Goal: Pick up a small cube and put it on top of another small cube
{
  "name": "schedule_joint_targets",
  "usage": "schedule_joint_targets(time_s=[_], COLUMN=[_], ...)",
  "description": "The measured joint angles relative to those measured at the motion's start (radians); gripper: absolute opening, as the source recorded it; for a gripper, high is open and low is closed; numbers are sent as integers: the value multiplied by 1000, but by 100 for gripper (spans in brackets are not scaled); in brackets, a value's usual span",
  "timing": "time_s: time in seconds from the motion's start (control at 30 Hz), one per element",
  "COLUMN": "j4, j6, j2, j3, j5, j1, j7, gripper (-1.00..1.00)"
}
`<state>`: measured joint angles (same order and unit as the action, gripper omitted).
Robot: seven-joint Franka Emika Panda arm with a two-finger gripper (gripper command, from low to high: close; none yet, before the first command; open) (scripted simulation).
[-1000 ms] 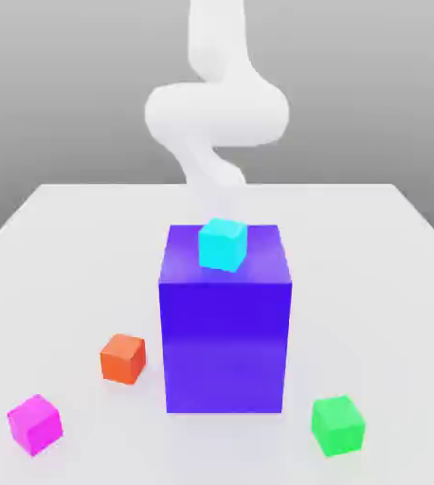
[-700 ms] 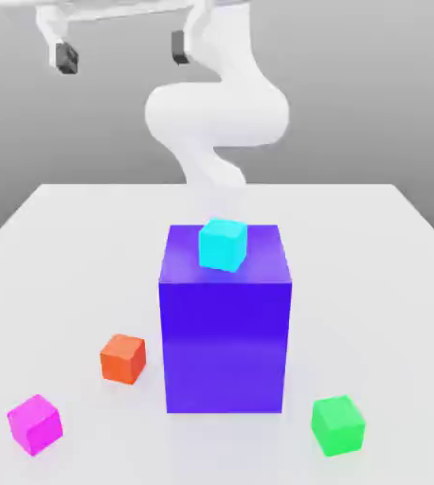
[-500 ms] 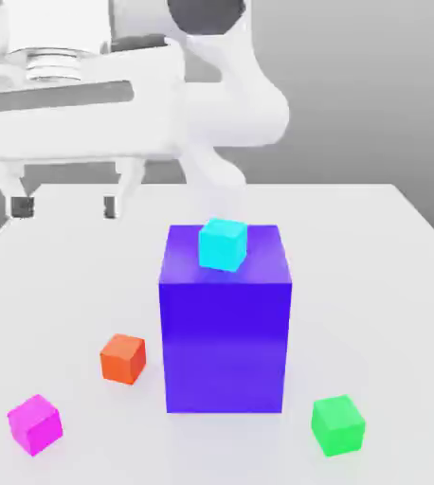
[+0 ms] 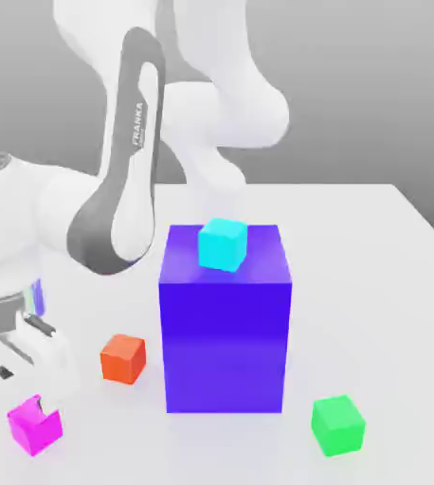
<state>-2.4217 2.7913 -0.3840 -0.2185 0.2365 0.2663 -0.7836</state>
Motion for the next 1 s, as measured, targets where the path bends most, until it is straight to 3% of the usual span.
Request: schedule_joint_targets(time_s=[0.03, 0.07, 0.3, 0.47, 0.9, 1.0], j4=[8, 14, 15, -22, -129, -135], j6=[28, 49, 51, -65, -147, -106], j2=[-36, -64, -67, 88, 287, 252], j3=[19, 35, 38, -21, 323, 380], j5=[18, 30, 30, -61, -227, -280], j1=[16, 30, 32, -20, -355, -439], j7=[13, 23, 22, -40, 204, 244], gripper=[0, -100, -100, -100, -100, -100])
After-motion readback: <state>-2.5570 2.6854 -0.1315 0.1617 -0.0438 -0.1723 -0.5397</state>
